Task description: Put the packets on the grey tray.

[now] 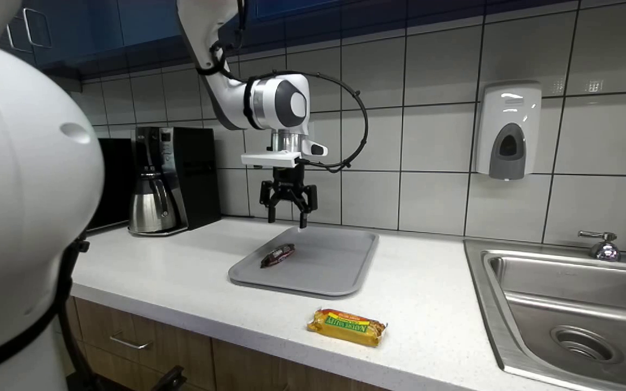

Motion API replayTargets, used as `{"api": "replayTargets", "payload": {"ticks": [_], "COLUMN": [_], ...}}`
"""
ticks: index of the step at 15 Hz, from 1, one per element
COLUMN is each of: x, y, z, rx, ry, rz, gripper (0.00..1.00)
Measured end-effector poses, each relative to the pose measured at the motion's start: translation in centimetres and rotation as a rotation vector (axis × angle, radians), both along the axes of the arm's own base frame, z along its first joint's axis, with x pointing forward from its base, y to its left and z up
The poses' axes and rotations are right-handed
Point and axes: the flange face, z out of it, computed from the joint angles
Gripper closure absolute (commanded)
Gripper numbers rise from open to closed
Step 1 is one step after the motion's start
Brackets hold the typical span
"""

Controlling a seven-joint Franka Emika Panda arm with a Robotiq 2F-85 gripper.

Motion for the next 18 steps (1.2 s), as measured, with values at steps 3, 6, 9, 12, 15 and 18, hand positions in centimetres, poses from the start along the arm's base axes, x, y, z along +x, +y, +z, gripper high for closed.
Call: {"api": "replayTargets", "payload": {"ticks": [3, 6, 9, 12, 15, 18], "x": [-1.4, -3.3, -5.5, -7.9, -10.2, -12.3], "y": [-2.0, -3.7, -4.7, -4.9, -5.0, -5.6], "z": [0.5, 1.2, 1.9, 2.4, 2.7, 2.6], "rx": [-0.004, -0.008, -0.010, -0.012, -0.016, -0.021], "ry": [0.003, 0.005, 0.007, 0.009, 0.015, 0.018], "rz": [-0.035, -0.091, -0.165, -0.238, -0.316, -0.402], "gripper": [0.00, 0.00, 0.00, 0.00, 0.00, 0.00]}}
